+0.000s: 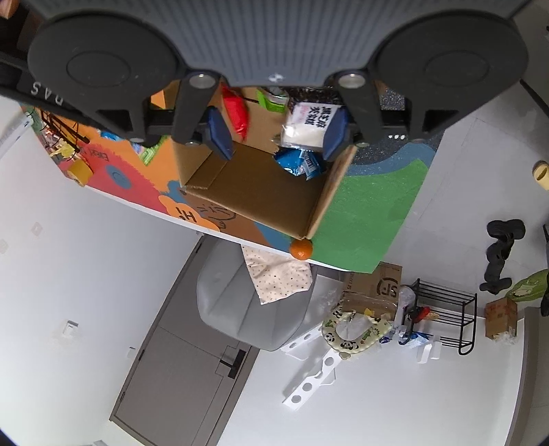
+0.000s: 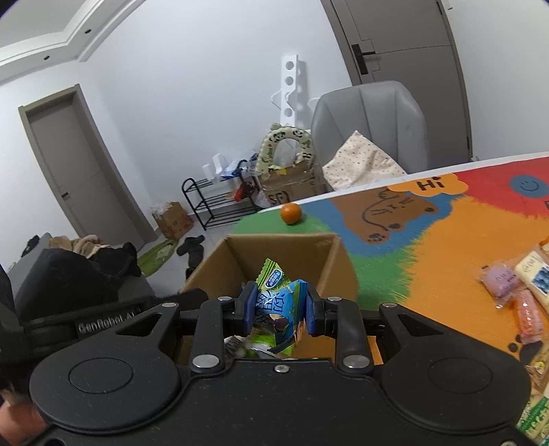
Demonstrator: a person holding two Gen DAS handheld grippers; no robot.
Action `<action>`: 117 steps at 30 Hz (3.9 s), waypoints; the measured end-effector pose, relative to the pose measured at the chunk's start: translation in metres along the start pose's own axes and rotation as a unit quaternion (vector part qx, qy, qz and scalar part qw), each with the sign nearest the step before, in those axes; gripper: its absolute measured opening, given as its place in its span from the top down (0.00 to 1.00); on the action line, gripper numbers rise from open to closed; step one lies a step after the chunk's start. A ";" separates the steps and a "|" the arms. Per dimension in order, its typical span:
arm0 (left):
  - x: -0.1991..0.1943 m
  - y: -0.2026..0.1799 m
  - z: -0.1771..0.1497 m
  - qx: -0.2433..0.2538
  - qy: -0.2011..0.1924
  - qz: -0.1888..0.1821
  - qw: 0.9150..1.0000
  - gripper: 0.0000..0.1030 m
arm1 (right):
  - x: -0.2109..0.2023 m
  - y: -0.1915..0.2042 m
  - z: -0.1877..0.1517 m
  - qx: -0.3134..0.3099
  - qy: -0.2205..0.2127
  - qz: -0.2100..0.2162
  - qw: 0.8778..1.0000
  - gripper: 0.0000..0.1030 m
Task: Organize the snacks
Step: 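Carry both snacks over the cardboard box and open both tools to drop them, then move both tools back over the snack pile toward the green milk snack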
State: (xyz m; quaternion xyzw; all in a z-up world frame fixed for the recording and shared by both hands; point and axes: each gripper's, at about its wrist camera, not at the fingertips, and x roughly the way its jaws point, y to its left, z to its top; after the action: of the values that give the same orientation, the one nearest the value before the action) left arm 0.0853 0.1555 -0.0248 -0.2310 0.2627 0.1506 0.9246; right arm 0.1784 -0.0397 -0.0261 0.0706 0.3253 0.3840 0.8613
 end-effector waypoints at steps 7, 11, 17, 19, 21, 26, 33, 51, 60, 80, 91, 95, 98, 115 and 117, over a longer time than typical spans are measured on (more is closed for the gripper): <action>-0.006 -0.004 0.000 0.003 -0.001 0.006 1.000 0.23 | -0.003 -0.002 0.006 0.012 -0.016 0.024 1.000 0.47; -0.009 -0.006 0.000 -0.002 -0.004 0.008 1.000 0.16 | -0.011 -0.013 0.003 0.028 -0.014 0.016 0.999 0.43; -0.008 -0.017 -0.005 -0.002 0.003 0.002 1.000 0.14 | -0.029 -0.031 -0.007 0.040 -0.019 -0.011 0.999 0.29; -0.008 -0.024 -0.008 0.002 0.005 -0.005 1.000 0.13 | -0.035 -0.037 -0.010 0.044 -0.021 -0.020 0.999 0.28; -0.008 -0.030 -0.011 0.004 0.007 -0.010 1.000 0.12 | -0.042 -0.044 -0.013 0.050 -0.023 -0.029 0.998 0.25; -0.011 -0.046 -0.018 0.012 0.009 -0.020 1.000 0.11 | -0.059 -0.062 -0.021 0.068 -0.031 -0.044 0.996 0.16; -0.010 -0.071 -0.029 0.027 0.022 -0.034 0.999 0.09 | -0.081 -0.086 -0.028 0.090 -0.042 -0.069 0.993 0.03; -0.008 -0.131 -0.052 0.067 0.039 -0.065 0.995 0.08 | -0.130 -0.136 -0.042 0.125 -0.060 -0.099 0.985 0.00; 0.000 -0.153 -0.065 0.083 0.054 -0.078 0.992 0.08 | -0.143 -0.163 -0.051 0.151 -0.066 -0.119 0.979 0.00; 0.028 -0.199 -0.110 0.115 0.102 -0.100 0.983 0.08 | -0.152 -0.203 -0.077 0.182 -0.048 -0.138 0.972 0.00; 0.042 -0.223 -0.134 0.147 0.133 -0.105 0.975 0.08 | -0.155 -0.224 -0.086 0.203 -0.047 -0.138 0.968 0.00; 0.050 -0.231 -0.143 0.160 0.146 -0.111 0.970 0.08 | -0.153 -0.228 -0.089 0.205 -0.041 -0.133 0.969 0.00; 0.060 -0.234 -0.149 0.159 0.161 -0.106 0.968 0.08 | -0.151 -0.234 -0.092 0.209 -0.038 -0.134 0.968 0.00; 0.088 -0.238 -0.161 0.196 0.174 -0.085 0.961 0.08 | -0.133 -0.241 -0.095 0.220 -0.019 -0.121 0.968 0.00; 0.088 -0.238 -0.161 0.195 0.172 -0.092 0.961 0.08 | -0.131 -0.241 -0.096 0.218 -0.016 -0.121 0.968 0.00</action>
State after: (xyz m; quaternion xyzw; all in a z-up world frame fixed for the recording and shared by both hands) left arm 0.1858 -0.1141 -0.1120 -0.0913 0.4196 -0.0310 0.9026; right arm 0.2034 -0.3118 -0.1237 0.2230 0.3936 0.1953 0.8702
